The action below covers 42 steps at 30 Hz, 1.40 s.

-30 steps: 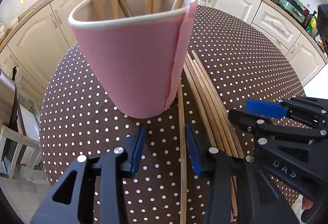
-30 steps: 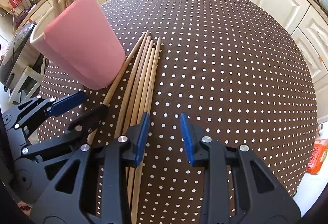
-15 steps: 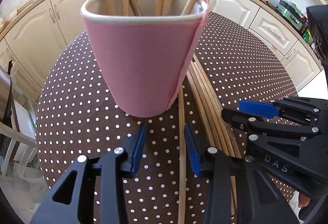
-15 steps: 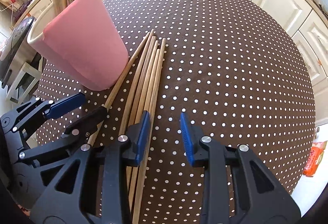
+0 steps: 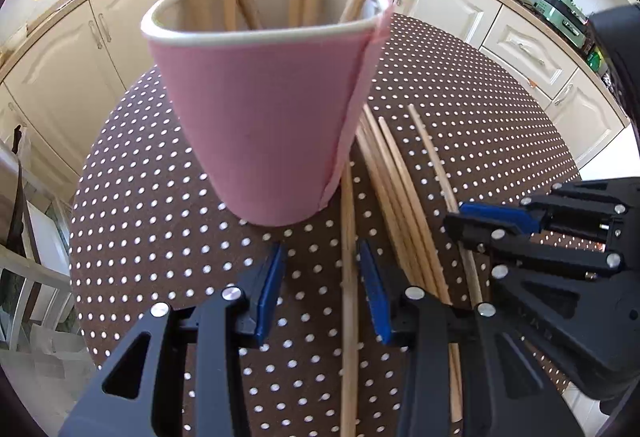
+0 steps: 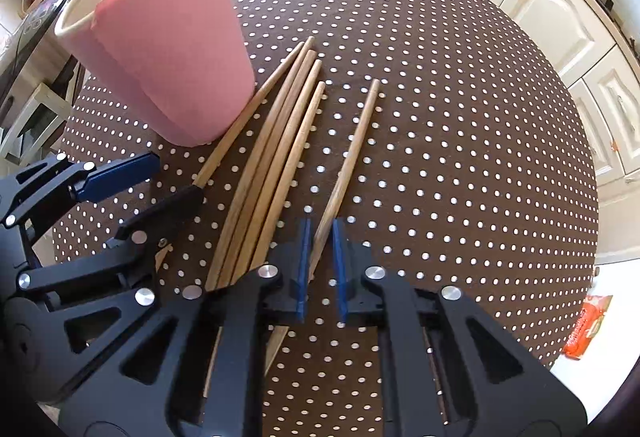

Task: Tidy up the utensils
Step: 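Close the left gripper on a chopstick while the right gripper grasps another, then lift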

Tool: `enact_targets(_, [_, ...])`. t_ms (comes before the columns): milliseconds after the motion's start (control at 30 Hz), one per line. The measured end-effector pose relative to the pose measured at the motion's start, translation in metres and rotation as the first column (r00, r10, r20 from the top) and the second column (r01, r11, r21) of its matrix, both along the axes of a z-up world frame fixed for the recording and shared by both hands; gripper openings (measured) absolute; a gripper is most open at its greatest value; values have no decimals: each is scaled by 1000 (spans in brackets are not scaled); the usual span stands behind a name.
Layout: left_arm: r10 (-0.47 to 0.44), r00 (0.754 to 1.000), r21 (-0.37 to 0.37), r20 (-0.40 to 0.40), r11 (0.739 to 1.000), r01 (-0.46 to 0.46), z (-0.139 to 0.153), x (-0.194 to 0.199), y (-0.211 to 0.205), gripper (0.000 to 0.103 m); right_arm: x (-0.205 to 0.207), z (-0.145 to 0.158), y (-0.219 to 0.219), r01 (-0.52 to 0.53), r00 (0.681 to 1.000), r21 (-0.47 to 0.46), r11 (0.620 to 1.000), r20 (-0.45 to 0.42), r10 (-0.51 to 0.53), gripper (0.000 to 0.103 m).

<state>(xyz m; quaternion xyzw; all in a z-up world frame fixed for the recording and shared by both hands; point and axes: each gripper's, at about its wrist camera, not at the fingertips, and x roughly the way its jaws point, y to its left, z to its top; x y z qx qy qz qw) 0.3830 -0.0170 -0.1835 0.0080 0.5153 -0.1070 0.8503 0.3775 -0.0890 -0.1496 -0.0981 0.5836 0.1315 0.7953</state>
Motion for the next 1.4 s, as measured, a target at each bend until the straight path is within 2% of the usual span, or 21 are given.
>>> enact_targets(100, [-24, 1000, 19, -8, 1000, 25, 2, 6, -10, 38, 1, 2, -15, -4, 1000, 15, 1000, -19, 4, 6])
enact_targets(233, [-36, 999, 42, -21, 998, 37, 3, 13, -20, 37, 0, 4, -30, -1, 999, 49, 999, -42, 3, 6])
enact_targets(333, [-27, 1000, 83, -11, 996, 27, 3, 14, -22, 10, -1, 4, -42, -2, 999, 55, 999, -43, 4, 6])
enact_targets(367, [-27, 1000, 74, -13, 997, 28, 3, 15, -21, 7, -1, 4, -43, -1, 999, 59, 998, -43, 3, 6])
enact_targets(500, [-36, 999, 71, -11, 997, 36, 2, 14, -25, 7, -6, 8, -57, 12, 999, 79, 997, -35, -9, 6])
enact_targets(600, [-45, 999, 16, -2, 999, 45, 2, 3, -23, 6, -15, 10, -67, 26, 1000, 98, 995, -13, -25, 6])
enact_targets(667, [-61, 998, -9, 27, 998, 62, 5, -10, -26, 6, -22, 9, -80, 36, 999, 129, 991, 7, -37, 6])
enact_targets(833, [-93, 987, -71, 132, 992, 103, 27, -35, -28, 6, -38, 32, -102, 56, 994, 201, 978, 81, -73, 6])
enact_targets(1033, [-100, 949, -122, 299, 982, 142, 65, -68, -28, 6, -62, 67, -127, 61, 974, 300, 952, 192, -123, 6])
enact_targets(1200, [-91, 899, -150, 428, 974, 169, 90, -95, -23, 6, -81, 94, -132, 32, 952, 348, 937, 276, -135, 6])
enact_targets(1400, [-56, 841, -214, 539, 956, 202, 111, -119, -20, 6, -103, 125, -131, -2, 916, 391, 920, 370, -155, 6])
